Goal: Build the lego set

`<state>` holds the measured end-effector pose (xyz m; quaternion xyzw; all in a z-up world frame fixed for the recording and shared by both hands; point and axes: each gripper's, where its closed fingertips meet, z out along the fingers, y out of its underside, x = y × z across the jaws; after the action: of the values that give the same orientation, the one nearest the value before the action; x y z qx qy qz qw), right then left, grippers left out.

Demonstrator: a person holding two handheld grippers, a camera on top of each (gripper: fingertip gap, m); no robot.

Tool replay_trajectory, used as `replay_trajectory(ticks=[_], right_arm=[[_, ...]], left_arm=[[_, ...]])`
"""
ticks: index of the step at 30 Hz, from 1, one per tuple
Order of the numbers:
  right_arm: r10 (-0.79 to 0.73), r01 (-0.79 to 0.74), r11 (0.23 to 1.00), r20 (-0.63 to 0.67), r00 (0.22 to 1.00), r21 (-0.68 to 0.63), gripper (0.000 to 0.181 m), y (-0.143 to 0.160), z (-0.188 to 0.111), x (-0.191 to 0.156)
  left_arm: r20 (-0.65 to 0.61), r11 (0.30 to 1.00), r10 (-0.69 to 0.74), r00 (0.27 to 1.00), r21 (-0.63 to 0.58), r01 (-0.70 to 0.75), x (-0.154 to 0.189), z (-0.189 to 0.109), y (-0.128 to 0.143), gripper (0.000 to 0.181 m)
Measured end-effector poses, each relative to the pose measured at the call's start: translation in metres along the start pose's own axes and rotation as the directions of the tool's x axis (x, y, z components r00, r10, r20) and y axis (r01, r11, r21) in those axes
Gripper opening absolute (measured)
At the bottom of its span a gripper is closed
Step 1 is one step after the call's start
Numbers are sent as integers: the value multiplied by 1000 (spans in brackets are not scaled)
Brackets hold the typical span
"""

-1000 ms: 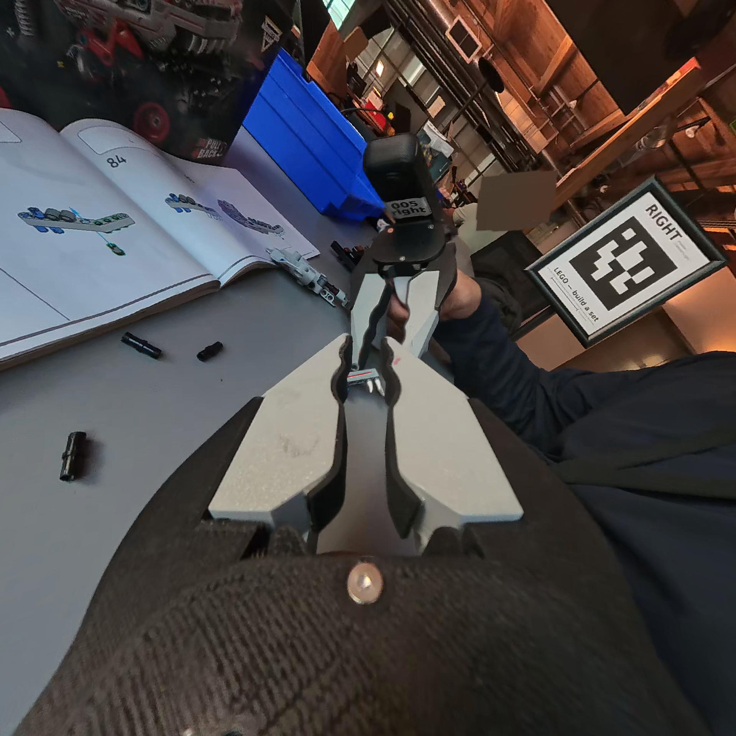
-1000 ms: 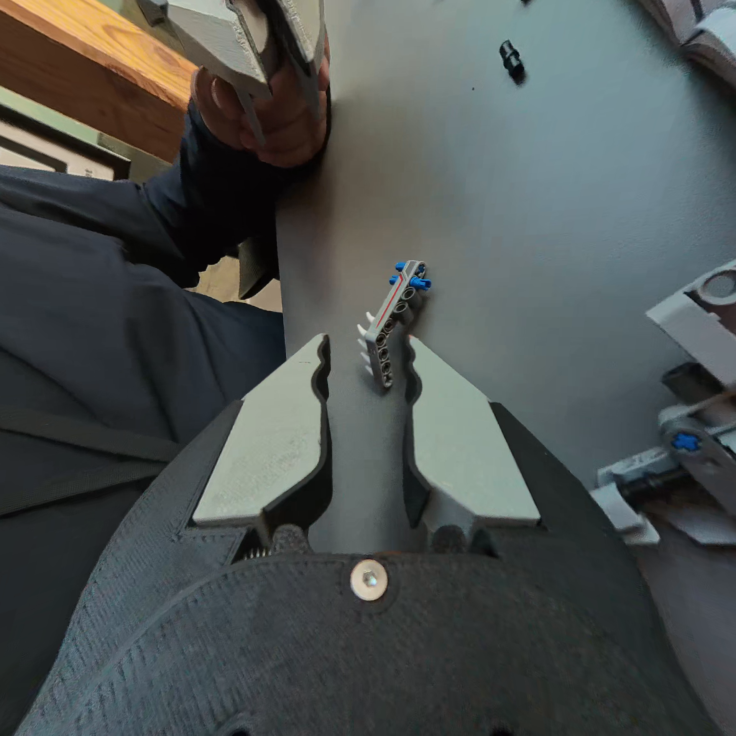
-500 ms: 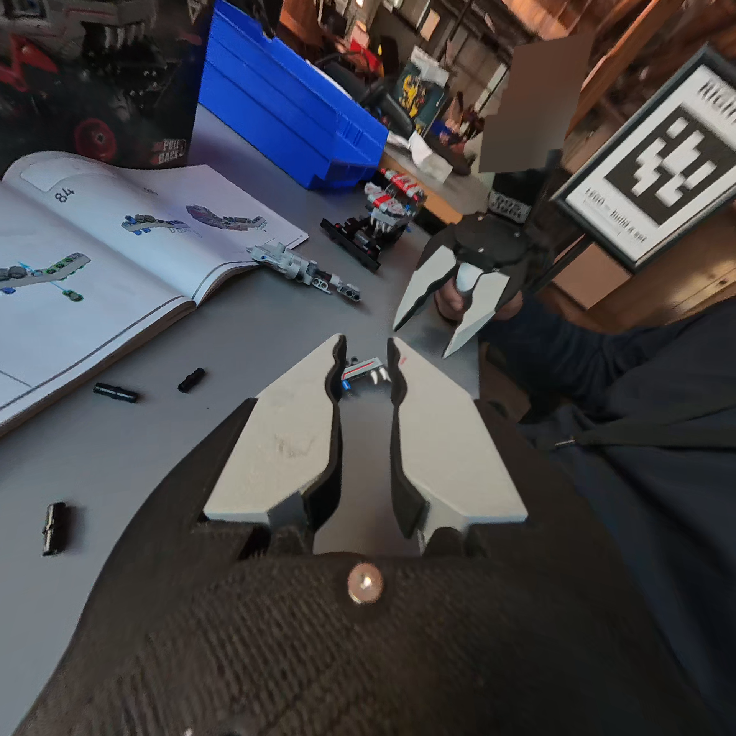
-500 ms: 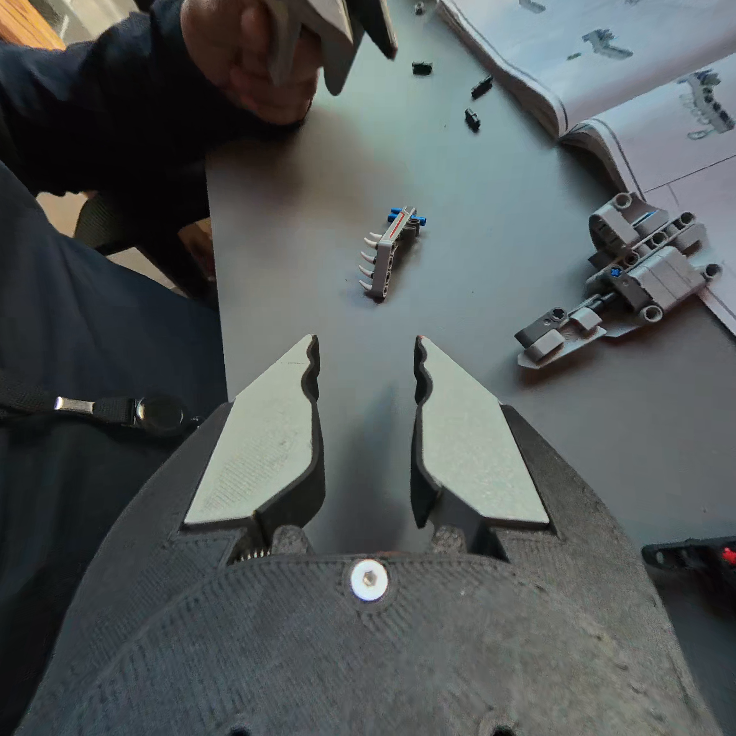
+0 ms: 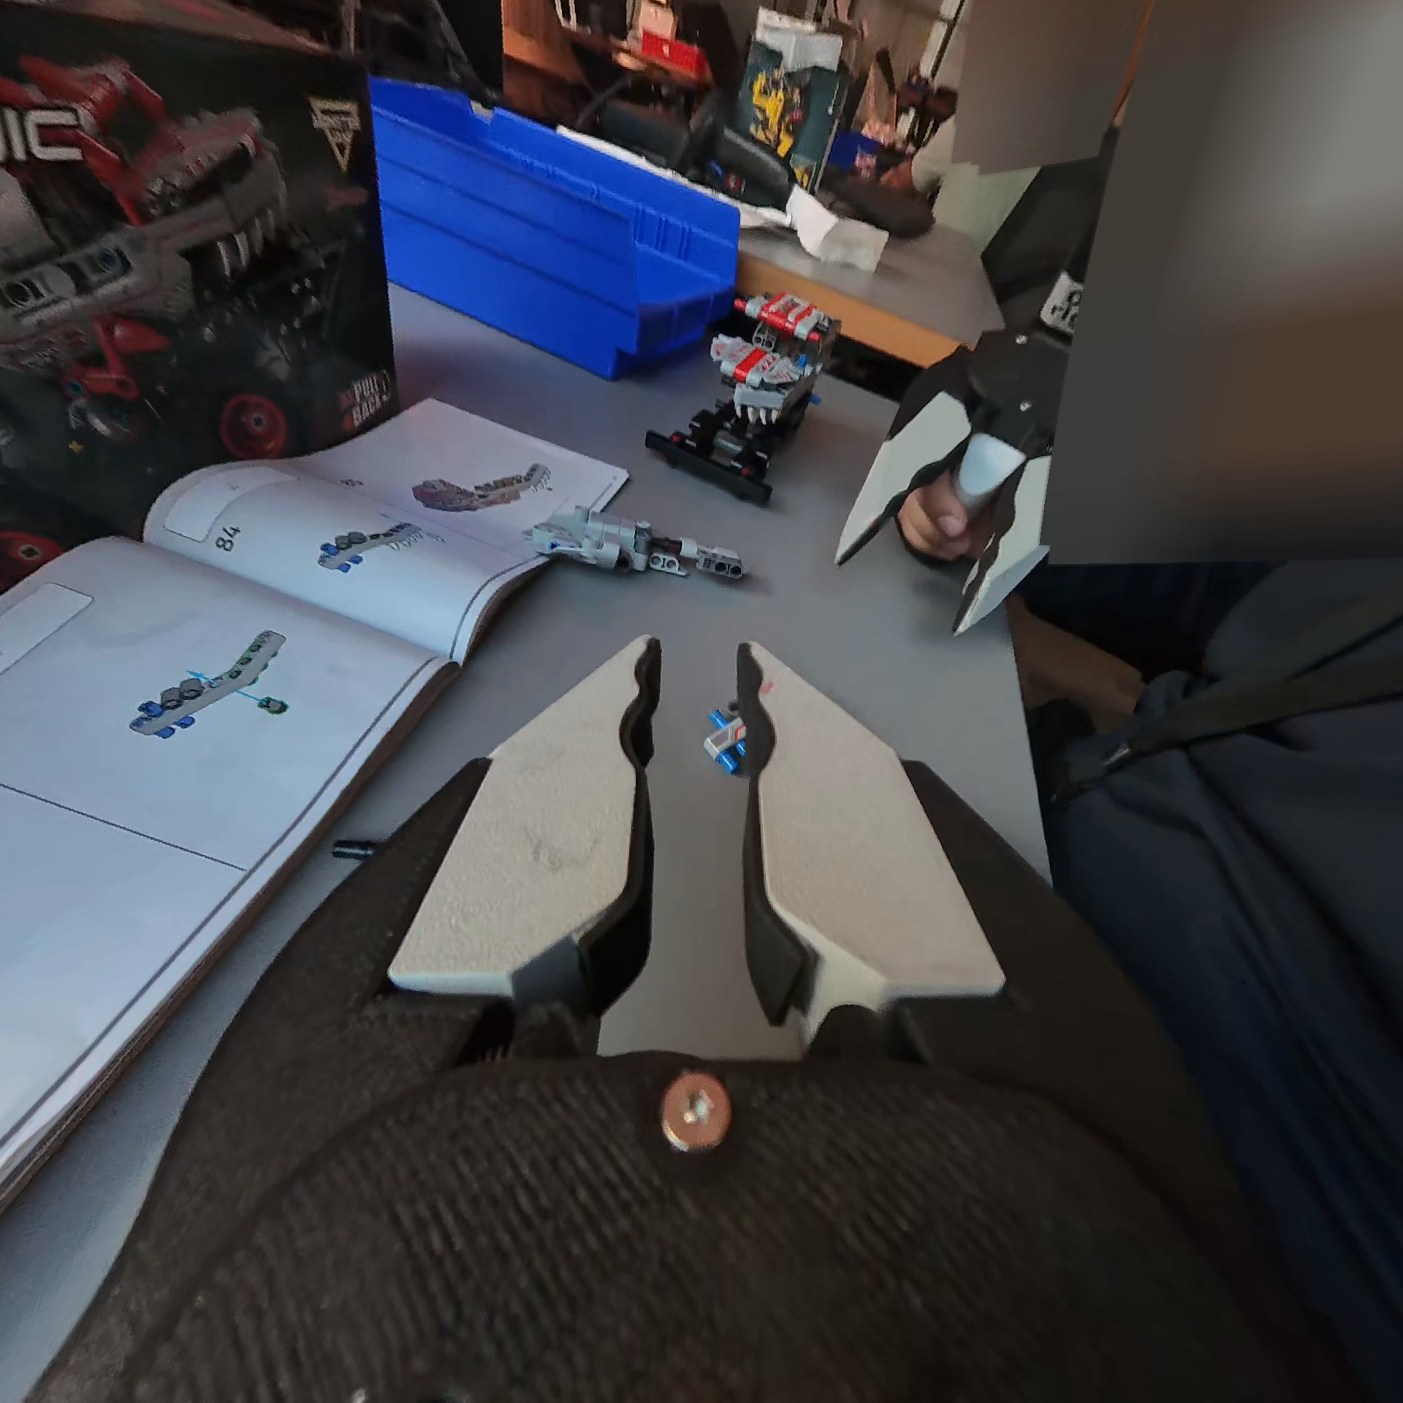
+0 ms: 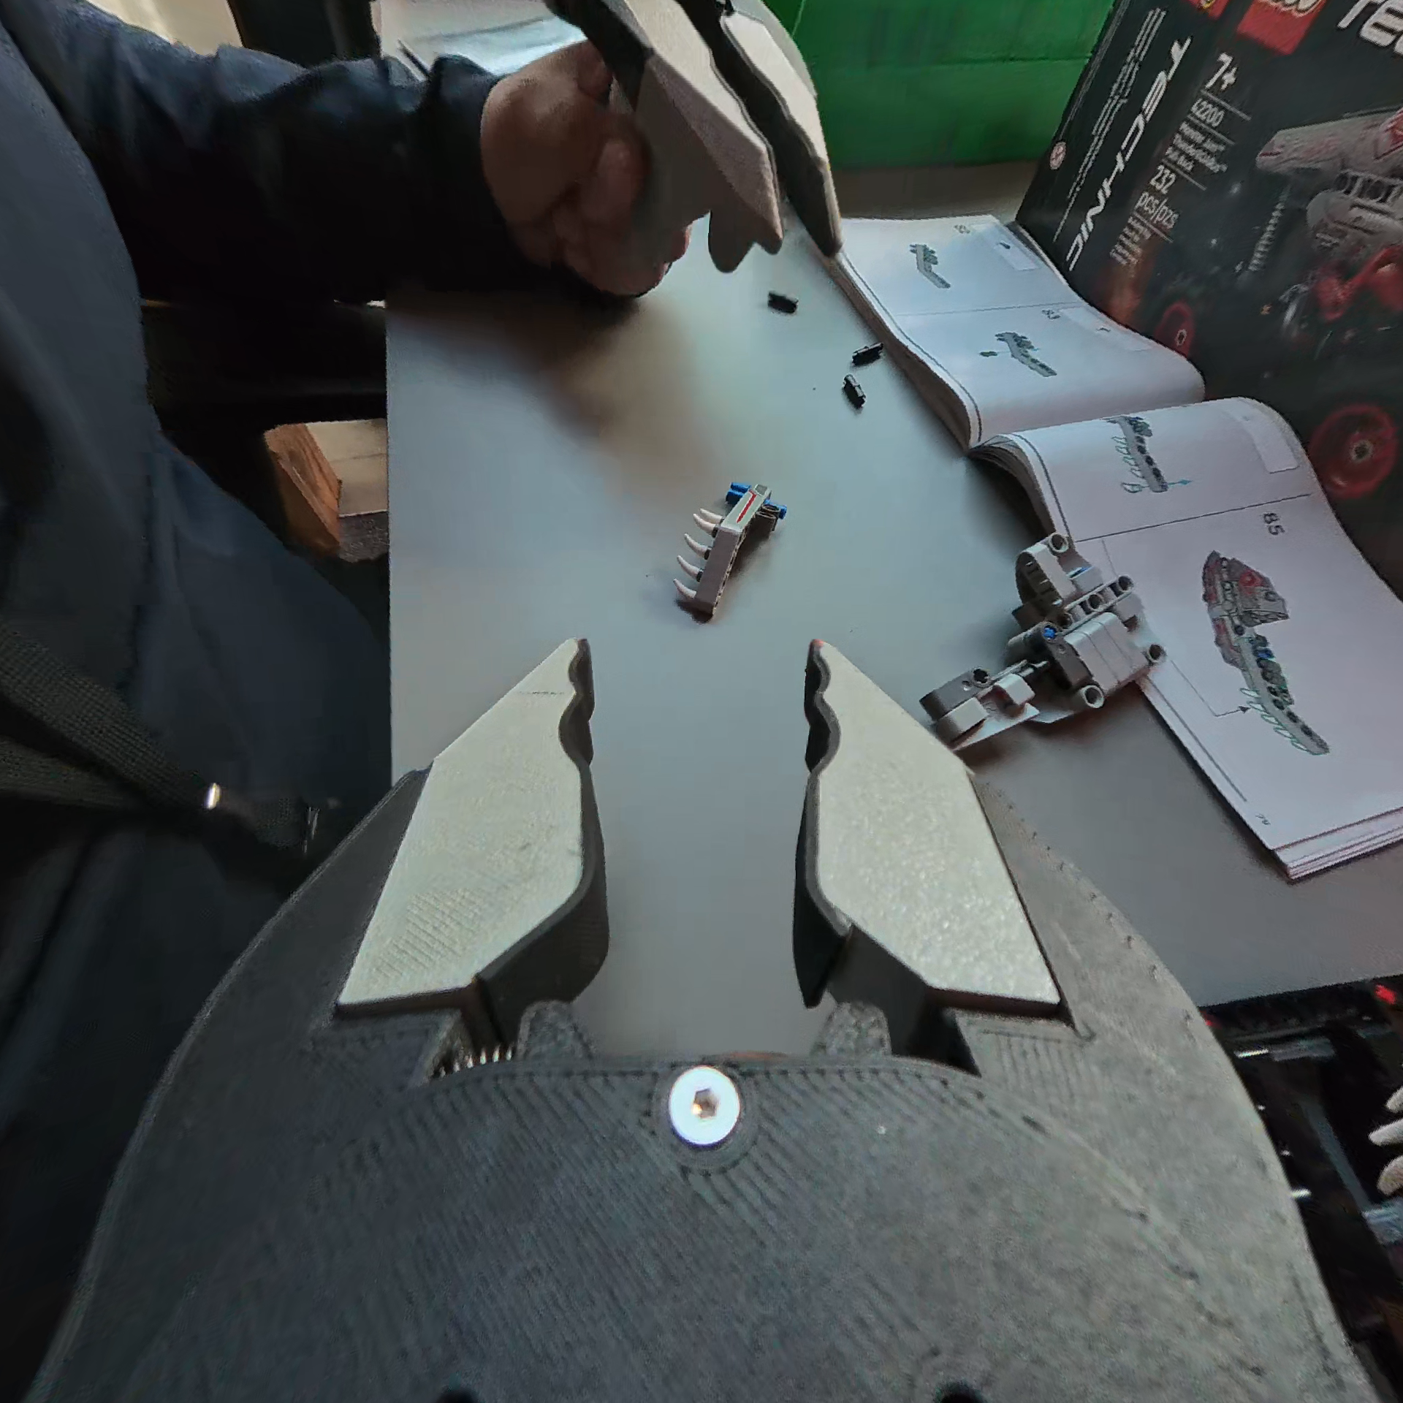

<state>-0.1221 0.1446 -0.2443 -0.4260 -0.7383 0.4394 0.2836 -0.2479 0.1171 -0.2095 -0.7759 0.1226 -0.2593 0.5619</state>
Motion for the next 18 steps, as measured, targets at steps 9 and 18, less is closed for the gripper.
replay_trajectory(ticks=[9,18], right_arm=[[42,-43,996,22,999,82,57,-12,-3,15],[34,-37,996,37,999,86,58,-13,-2,14]], left_arm=[[-18,999,35,999,-21,-36,0,7,0,19],[-46,973,103,994,-203,-111,8,26,24,18]])
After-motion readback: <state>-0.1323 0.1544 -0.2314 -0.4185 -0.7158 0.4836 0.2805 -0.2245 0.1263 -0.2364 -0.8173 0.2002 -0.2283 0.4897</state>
